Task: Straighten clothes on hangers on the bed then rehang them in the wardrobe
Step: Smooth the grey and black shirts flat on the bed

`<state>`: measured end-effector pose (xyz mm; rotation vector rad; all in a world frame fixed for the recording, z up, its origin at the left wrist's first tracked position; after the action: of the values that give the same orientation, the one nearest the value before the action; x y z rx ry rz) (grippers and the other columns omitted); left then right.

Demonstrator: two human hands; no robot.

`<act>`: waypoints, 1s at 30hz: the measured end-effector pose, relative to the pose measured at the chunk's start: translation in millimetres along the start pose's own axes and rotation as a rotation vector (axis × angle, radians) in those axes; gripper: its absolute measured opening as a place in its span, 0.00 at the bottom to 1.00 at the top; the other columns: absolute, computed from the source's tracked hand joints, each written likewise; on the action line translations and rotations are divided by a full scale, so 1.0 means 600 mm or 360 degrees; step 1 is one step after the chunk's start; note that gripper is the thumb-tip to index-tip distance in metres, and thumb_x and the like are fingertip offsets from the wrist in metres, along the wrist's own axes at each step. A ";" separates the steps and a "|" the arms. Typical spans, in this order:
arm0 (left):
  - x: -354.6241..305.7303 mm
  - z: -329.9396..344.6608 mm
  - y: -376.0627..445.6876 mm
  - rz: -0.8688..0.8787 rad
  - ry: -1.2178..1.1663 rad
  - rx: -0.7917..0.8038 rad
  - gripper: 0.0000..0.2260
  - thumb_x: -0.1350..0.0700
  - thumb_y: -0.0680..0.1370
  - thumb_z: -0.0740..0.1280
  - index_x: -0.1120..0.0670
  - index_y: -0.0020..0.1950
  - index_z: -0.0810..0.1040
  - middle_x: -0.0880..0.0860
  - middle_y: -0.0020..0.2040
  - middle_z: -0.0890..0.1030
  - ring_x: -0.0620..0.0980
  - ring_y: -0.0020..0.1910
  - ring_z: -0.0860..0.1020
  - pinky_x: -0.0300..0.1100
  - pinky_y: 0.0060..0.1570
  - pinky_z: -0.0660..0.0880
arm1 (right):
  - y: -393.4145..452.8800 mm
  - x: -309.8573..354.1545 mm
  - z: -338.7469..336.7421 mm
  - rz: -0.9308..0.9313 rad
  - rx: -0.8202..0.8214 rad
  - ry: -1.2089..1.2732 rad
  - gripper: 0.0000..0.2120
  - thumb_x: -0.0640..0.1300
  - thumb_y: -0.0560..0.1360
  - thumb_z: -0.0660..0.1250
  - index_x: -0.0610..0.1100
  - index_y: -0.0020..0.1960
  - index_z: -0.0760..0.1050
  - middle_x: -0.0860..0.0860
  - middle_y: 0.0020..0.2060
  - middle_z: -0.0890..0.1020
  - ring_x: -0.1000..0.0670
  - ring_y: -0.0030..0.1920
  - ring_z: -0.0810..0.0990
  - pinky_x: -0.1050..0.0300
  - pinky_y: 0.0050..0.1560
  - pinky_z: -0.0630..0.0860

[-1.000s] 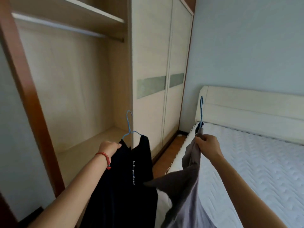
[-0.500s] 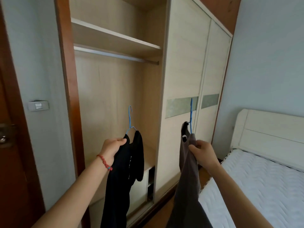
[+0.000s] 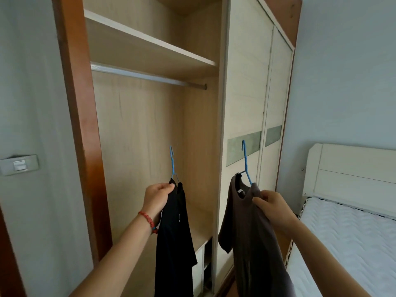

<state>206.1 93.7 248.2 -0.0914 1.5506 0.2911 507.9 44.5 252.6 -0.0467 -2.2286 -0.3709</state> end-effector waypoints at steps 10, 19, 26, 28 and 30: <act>-0.029 -0.018 0.185 0.0155 -0.0045 0.0081 0.10 0.61 0.76 0.65 0.52 0.35 0.76 0.52 0.35 0.77 0.50 0.38 0.75 0.39 0.38 0.71 | 0.131 0.084 0.071 0.0023 -0.0182 0.0045 0.06 0.40 0.78 0.59 0.42 0.47 0.75 0.42 0.41 0.80 0.44 0.44 0.78 0.57 0.44 0.75; -0.049 0.009 0.293 0.0272 -0.0077 0.0005 0.08 0.62 0.76 0.64 0.56 0.38 0.75 0.49 0.33 0.74 0.43 0.33 0.72 0.35 0.34 0.69 | 0.257 0.105 0.101 -0.0001 -0.0325 -0.0036 0.09 0.40 0.78 0.59 0.37 0.52 0.76 0.47 0.39 0.77 0.48 0.43 0.76 0.52 0.50 0.74; -0.086 0.065 0.412 0.0413 0.0047 -0.0054 0.13 0.61 0.77 0.63 0.52 0.32 0.73 0.49 0.31 0.73 0.43 0.31 0.71 0.30 0.27 0.69 | 0.411 0.109 0.120 -0.0096 -0.0345 0.0100 0.12 0.41 0.77 0.60 0.34 0.49 0.78 0.38 0.44 0.81 0.41 0.46 0.79 0.44 0.52 0.75; -0.101 0.088 0.455 0.0436 0.0074 -0.0077 0.14 0.61 0.77 0.64 0.52 0.31 0.73 0.49 0.31 0.73 0.42 0.31 0.71 0.32 0.30 0.66 | 0.470 0.110 0.118 -0.0163 -0.0334 0.0115 0.12 0.41 0.76 0.61 0.32 0.48 0.78 0.37 0.43 0.82 0.40 0.45 0.80 0.47 0.49 0.76; -0.117 0.112 0.501 0.0455 0.0116 -0.0107 0.14 0.61 0.77 0.64 0.53 0.30 0.72 0.50 0.31 0.72 0.43 0.31 0.70 0.33 0.31 0.66 | 0.535 0.113 0.111 -0.0234 -0.0321 0.0098 0.13 0.41 0.76 0.61 0.32 0.47 0.78 0.36 0.42 0.82 0.39 0.45 0.80 0.46 0.48 0.76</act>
<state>199.1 390.3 357.1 0.0688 1.6265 0.5715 465.9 363.5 345.5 0.0212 -2.1329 -0.6683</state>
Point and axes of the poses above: each hand's wrist, its own y-axis towards the middle knuckle, its own z-axis out of the palm, x = y × z, the point moved 8 cm from there along y, towards the middle knuckle
